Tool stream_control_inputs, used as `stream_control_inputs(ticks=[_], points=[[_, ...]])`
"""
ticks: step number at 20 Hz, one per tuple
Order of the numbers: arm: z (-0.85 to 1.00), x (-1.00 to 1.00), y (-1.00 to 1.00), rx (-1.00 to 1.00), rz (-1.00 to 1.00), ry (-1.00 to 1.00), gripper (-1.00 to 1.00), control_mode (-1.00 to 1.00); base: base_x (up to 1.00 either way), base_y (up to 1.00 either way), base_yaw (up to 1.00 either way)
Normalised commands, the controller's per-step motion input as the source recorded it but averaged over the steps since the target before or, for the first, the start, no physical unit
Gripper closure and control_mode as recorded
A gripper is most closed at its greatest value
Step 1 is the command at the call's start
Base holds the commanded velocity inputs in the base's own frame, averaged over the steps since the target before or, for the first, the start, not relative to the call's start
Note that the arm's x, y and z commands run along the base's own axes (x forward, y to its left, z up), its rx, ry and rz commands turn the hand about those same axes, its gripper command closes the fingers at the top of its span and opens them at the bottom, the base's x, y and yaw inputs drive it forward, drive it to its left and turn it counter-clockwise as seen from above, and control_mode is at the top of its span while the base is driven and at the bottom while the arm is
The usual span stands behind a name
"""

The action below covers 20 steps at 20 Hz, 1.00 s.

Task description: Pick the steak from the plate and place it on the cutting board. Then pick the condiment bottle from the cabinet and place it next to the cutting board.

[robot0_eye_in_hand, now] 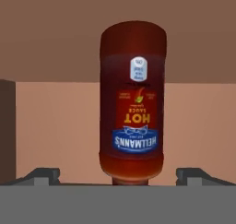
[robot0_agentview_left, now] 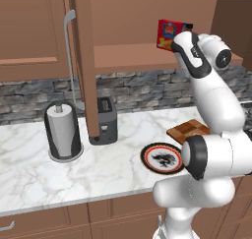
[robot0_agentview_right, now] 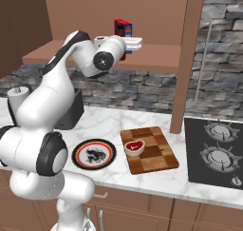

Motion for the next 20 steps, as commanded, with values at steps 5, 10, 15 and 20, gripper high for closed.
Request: stream_control_inputs(ticks=[5, 10, 15, 20], points=[[0.00, 0.07, 0.00, 0.01, -0.03, 0.02, -1.00, -1.00, 0.00, 0.00, 0.00], [0.00, 0.04, 0.00, 0.01, -0.03, 0.02, -1.00, -1.00, 0.00, 0.00, 0.00], [0.00, 0.03, 0.00, 0.00, -0.03, 0.02, -1.00, -1.00, 0.00, 0.00, 0.00], [0.00, 0.04, 0.00, 0.00, -0.02, 0.02, -1.00, -1.00, 0.00, 0.00, 0.00]])
